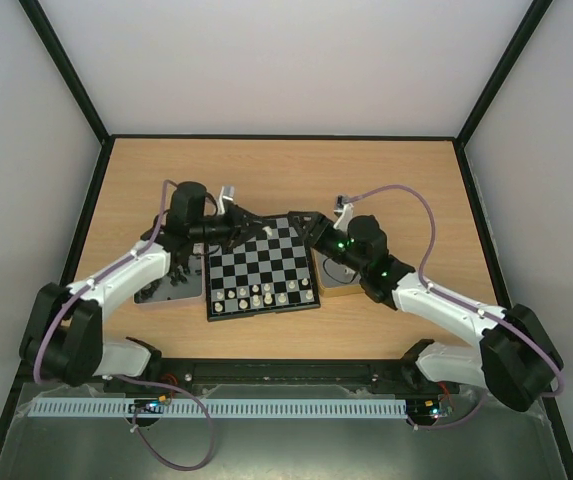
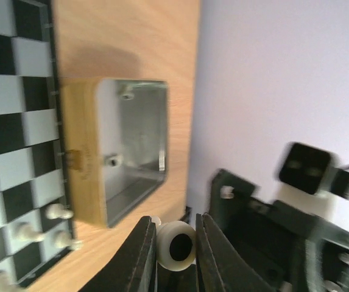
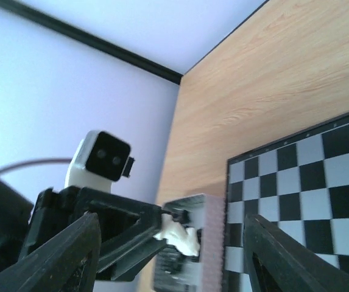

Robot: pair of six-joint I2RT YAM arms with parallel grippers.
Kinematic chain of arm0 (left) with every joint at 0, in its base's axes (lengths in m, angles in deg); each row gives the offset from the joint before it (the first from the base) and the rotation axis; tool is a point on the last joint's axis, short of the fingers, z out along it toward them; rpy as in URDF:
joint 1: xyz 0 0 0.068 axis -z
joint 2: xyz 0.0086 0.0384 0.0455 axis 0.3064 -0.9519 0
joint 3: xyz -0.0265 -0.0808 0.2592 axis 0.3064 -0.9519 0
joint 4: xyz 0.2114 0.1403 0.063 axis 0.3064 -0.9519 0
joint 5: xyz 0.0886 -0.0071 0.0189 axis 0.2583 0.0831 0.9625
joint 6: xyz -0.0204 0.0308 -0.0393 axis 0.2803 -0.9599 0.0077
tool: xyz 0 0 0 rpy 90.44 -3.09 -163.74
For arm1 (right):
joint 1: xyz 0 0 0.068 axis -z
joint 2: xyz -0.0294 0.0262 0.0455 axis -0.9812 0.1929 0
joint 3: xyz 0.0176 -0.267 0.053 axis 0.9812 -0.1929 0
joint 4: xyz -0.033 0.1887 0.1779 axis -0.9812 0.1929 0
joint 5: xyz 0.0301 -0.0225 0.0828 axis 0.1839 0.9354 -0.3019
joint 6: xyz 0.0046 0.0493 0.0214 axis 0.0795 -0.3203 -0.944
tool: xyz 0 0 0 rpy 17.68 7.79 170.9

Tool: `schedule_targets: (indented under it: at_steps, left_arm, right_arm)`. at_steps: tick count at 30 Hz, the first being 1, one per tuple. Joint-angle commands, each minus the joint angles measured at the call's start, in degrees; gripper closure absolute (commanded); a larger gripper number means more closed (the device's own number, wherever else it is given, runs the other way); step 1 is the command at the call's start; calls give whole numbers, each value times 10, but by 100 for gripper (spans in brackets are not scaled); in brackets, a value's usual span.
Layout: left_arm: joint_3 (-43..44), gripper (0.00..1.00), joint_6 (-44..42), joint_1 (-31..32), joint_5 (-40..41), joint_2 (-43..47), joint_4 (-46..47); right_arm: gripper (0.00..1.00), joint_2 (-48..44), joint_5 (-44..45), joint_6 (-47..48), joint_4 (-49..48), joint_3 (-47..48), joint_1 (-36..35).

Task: Set up the chess pieces on the board
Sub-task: Place the chess piece on the chessboard.

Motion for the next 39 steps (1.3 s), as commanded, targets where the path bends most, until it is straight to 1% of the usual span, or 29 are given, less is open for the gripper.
schedule_targets:
  at_steps: [1, 4, 6, 7, 9, 12, 16, 18, 23, 25, 28, 32, 34, 39]
  left_arm:
    - [-7, 91, 131, -3, 3, 59, 107]
    - [-18, 91, 194, -2, 20, 86, 172]
    - [-28, 91, 237, -2, 24, 97, 221]
    - [-31, 91, 255, 0, 25, 102, 239]
    - [-33, 90, 277, 2, 28, 110, 265]
    - [-35, 90, 300, 5, 35, 121, 287]
    - [-34, 90, 329, 6, 41, 131, 317]
    - [-34, 90, 342, 6, 41, 132, 332]
    - [-32, 89, 359, 8, 42, 135, 354]
    - [-32, 89, 358, 9, 42, 136, 352]
    - [-37, 89, 358, 11, 44, 137, 353]
    - [-35, 89, 352, 15, 43, 138, 357]
    - [-32, 88, 344, 19, 44, 138, 350]
    - [-38, 88, 342, 24, 45, 140, 351]
  right_arm:
    - [36, -14, 23, -199, -25, 16, -2]
    - [37, 10, -51, -250, -71, 30, -2]
    - [38, 28, -92, -289, -131, 31, -2]
    - [38, 32, -101, -316, -167, 30, -3]
    - [38, 33, -103, -336, -230, 34, -3]
    - [38, 45, -115, -354, -260, 60, -3]
    - [42, 76, -129, -427, -334, 67, -6]
    - [45, 85, -128, -441, -334, 72, -8]
    - [50, 84, -123, -431, -310, 82, -11]
    - [56, 83, -124, -427, -313, 86, -11]
    - [62, 84, -135, -424, -314, 96, -11]
    - [64, 89, -138, -444, -334, 96, -14]
    - [66, 94, -140, -454, -340, 99, -16]
    - [80, 102, -144, -455, -341, 110, -17]
